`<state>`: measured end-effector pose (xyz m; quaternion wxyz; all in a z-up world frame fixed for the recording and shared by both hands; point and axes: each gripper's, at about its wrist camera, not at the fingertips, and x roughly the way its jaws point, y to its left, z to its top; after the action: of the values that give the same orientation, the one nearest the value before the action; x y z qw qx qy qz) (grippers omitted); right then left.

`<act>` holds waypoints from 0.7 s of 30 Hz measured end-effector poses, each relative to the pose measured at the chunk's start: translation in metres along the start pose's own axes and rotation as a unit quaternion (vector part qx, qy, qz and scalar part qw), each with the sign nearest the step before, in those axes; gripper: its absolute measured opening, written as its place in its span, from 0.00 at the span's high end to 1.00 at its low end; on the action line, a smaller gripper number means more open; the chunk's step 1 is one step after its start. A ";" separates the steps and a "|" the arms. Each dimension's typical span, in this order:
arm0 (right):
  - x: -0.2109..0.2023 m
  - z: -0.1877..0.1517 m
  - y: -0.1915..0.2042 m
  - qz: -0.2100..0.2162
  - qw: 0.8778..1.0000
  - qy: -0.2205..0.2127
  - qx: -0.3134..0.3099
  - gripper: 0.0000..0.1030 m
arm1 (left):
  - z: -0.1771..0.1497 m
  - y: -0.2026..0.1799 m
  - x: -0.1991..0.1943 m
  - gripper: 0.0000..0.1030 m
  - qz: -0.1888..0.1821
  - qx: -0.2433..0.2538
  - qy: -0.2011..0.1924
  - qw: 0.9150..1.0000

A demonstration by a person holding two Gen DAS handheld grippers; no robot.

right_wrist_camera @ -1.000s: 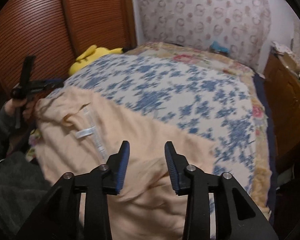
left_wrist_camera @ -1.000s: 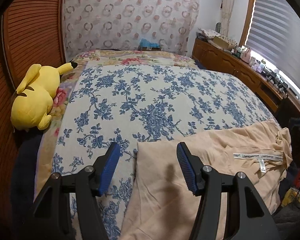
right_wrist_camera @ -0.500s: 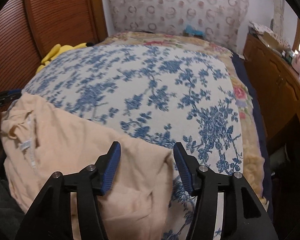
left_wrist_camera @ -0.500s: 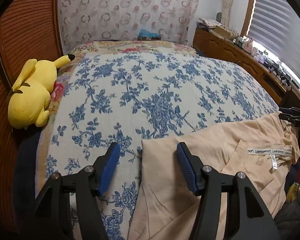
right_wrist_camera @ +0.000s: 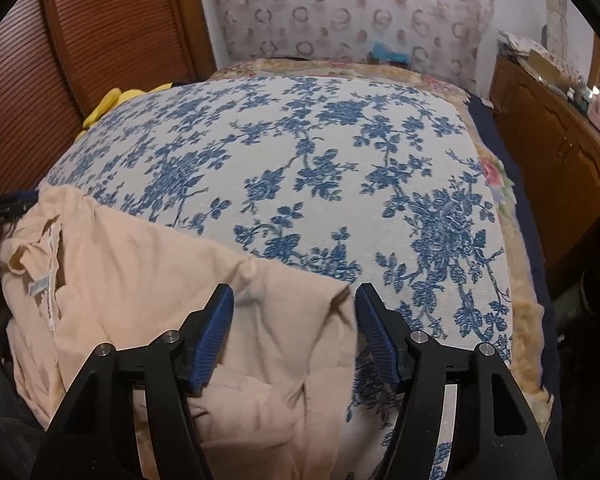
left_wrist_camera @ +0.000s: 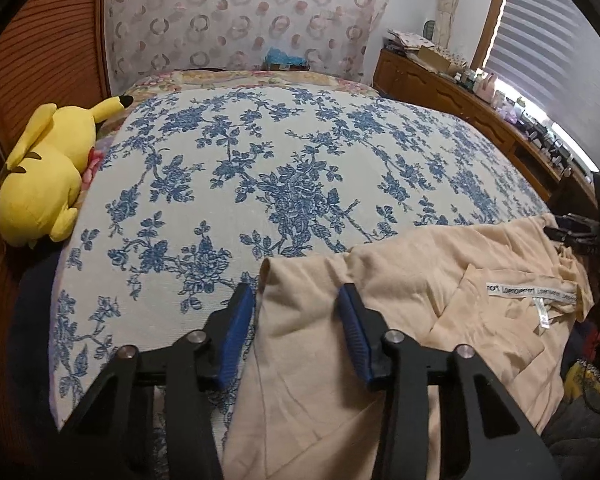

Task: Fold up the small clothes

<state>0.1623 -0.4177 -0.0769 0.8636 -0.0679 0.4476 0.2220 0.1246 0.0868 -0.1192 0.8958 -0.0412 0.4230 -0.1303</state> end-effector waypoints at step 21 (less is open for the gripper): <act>-0.111 -0.007 0.039 0.039 0.992 -0.124 -0.009 0.92 | 0.001 -0.034 -0.148 0.96 -0.077 0.004 -0.175 0.982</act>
<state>0.0841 -0.4205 0.0110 0.9024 -0.0301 0.3379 0.2657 0.0287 0.0938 -0.0014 0.9433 -0.0921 0.2549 -0.1918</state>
